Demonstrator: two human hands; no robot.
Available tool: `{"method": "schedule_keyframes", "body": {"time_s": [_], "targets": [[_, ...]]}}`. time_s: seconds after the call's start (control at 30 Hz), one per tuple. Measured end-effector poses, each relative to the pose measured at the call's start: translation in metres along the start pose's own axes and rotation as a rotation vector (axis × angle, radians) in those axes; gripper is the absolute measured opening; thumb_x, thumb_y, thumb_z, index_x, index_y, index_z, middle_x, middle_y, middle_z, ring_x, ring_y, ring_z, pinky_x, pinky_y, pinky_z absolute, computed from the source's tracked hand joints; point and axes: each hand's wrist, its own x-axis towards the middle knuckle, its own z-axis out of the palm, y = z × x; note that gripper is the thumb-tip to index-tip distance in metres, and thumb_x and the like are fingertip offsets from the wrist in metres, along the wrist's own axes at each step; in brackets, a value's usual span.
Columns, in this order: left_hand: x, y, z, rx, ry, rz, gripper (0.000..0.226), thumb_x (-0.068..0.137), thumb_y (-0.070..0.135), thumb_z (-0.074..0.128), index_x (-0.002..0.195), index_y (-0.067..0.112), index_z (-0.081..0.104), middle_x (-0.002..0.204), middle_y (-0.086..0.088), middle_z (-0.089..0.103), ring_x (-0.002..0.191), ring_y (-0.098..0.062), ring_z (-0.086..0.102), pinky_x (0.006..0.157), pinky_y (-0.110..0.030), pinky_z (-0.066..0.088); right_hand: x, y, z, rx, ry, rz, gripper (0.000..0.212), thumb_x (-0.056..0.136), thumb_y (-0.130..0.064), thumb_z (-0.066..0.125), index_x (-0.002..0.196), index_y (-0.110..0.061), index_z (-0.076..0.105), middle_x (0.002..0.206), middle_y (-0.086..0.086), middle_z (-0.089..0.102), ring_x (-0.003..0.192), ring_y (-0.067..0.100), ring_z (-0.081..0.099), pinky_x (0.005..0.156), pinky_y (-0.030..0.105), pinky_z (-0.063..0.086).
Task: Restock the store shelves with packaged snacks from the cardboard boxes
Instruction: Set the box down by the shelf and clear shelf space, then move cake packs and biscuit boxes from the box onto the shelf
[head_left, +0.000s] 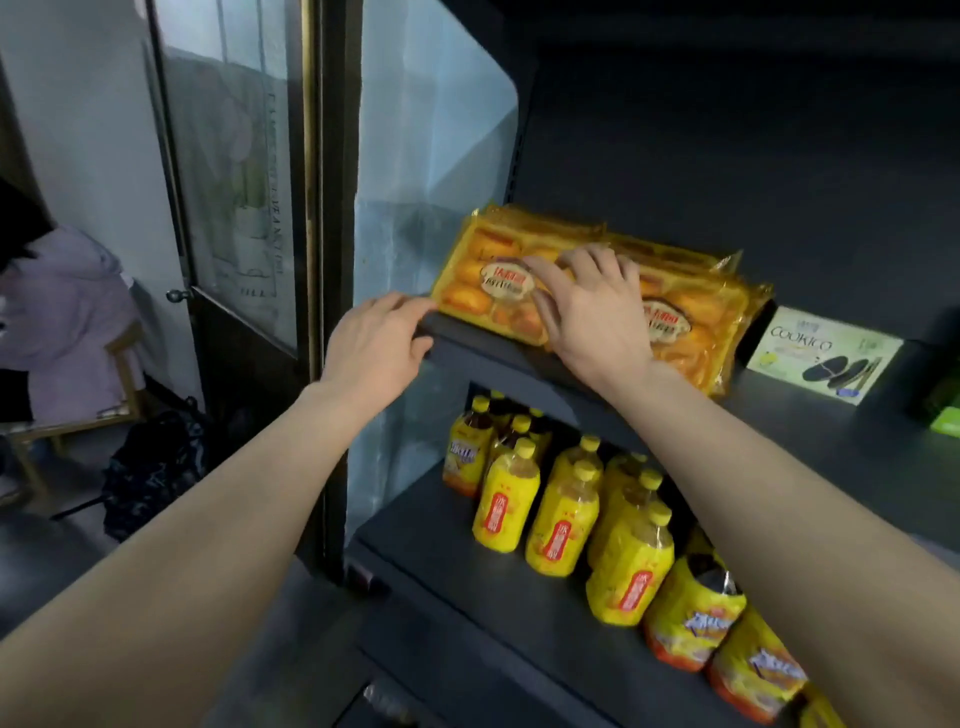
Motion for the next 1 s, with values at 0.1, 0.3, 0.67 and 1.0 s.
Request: {"method": "schedule_keyframes", "body": {"time_s": [0.1,0.3,0.67,1.0], "targets": [[-0.049,-0.014,-0.007,-0.034,0.005,-0.039,0.042,0.097,0.023,0.058,0.138,0.021,0.053,0.132,-0.013,0.058,0.116,-0.037,0.054,0.09,-0.047,0.047,-0.034,-0.042,-0.021,0.036,0.032,-0.031,0.036,0.098,-0.031,0.048,0.13,-0.021,0.062,0.114,0.012,0.064,0.114,0.038,0.055,0.088,0.045,0.039],[-0.17,-0.05,0.014,-0.064,-0.06,-0.173,0.042,0.096,0.024,0.059,0.137,0.023,0.053,0.13,-0.012,0.056,0.115,-0.036,0.054,0.09,-0.051,0.049,-0.139,-0.126,-0.031,0.138,-0.03,-0.008,0.033,0.1,-0.027,0.049,0.129,-0.019,0.064,0.112,0.011,0.065,0.117,0.038,0.057,0.096,0.047,0.041],[-0.4,-0.078,0.128,-0.141,-0.475,-0.321,0.041,0.093,0.017,0.062,0.134,0.018,0.056,0.12,-0.012,0.061,0.104,-0.035,0.058,0.082,-0.046,0.049,-0.414,-0.229,0.019,0.342,-0.518,0.148,0.032,0.099,-0.017,0.053,0.128,-0.016,0.066,0.113,0.012,0.065,0.111,0.037,0.058,0.091,0.047,0.04],[-0.593,-0.091,0.249,-0.094,-0.795,-0.453,0.048,0.085,0.015,0.074,0.13,0.019,0.059,0.121,-0.006,0.064,0.106,-0.031,0.062,0.086,-0.044,0.054,-0.616,-0.292,0.083,0.432,-0.854,0.215,0.046,0.082,-0.009,0.079,0.126,-0.016,0.068,0.114,0.01,0.065,0.107,0.032,0.062,0.09,0.046,0.047]]}}
